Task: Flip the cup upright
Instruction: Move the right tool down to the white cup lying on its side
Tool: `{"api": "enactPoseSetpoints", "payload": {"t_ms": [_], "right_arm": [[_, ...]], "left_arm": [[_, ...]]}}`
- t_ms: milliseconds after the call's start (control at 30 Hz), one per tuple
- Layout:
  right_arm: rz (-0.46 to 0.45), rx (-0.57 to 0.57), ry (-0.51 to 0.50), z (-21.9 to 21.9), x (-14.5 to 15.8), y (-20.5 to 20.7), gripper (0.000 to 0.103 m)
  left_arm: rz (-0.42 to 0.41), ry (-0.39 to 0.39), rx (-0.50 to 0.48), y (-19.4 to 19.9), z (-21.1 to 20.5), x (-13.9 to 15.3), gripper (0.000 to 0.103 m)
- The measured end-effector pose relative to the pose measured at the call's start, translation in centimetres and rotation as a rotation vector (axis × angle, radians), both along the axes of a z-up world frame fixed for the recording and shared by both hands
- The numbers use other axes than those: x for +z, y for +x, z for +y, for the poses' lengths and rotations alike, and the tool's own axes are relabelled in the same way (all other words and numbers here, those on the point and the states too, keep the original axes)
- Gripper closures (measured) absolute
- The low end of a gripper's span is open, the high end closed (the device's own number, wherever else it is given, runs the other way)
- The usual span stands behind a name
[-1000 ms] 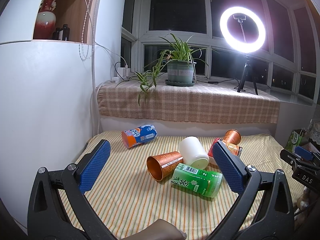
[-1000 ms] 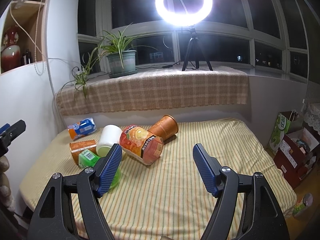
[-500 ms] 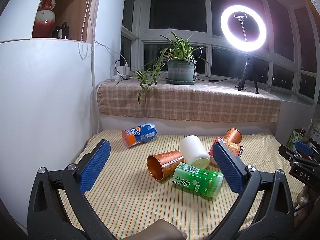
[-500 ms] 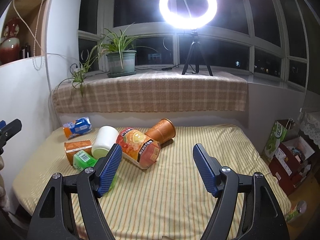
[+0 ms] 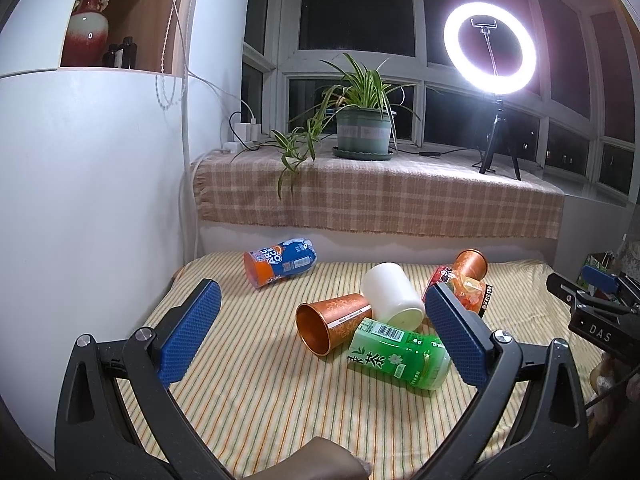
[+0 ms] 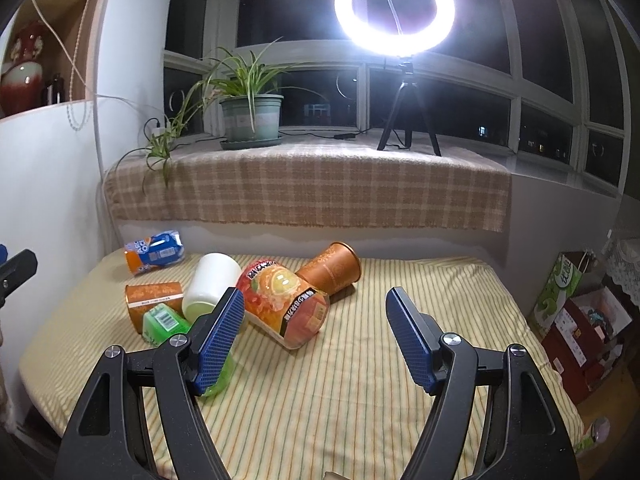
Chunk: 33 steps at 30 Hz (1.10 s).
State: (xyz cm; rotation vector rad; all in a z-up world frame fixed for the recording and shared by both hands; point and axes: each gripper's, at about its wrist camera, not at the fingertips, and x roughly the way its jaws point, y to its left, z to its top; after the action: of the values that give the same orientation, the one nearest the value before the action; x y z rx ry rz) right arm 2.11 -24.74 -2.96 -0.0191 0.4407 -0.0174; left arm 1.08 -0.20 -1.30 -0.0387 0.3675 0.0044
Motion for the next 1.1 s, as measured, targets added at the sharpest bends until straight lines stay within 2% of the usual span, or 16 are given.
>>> {"api": "enactPoseSetpoints", "payload": {"t_ms": [267, 467, 667, 933, 1100], "right_arm": [[0.011, 0.041, -0.032, 1.1, 0.1, 1.6, 0.03], [0.079, 0.128, -0.012, 1.9, -0.2, 4.4, 0.03], [0.196, 0.243, 0.001, 3.1, -0.9, 8.3, 0.03], [0.397, 0.384, 0.104, 4.7, -1.6, 15.1, 0.03], [0.557, 0.451, 0.164, 6.6, -2.3, 19.8, 0.03]], "left_arm": [[0.021, -0.003, -0.007, 0.4, 0.5, -0.7, 0.0], [0.06, 0.0, -0.009, 0.9, 0.9, -1.4, 0.0], [0.105, -0.008, -0.004, 1.1, 1.7, -2.5, 0.0], [0.122, -0.003, 0.022, 1.1, 2.8, -3.4, 0.0], [0.133, -0.012, 0.05, 1.1, 3.8, -3.9, 0.0]]}}
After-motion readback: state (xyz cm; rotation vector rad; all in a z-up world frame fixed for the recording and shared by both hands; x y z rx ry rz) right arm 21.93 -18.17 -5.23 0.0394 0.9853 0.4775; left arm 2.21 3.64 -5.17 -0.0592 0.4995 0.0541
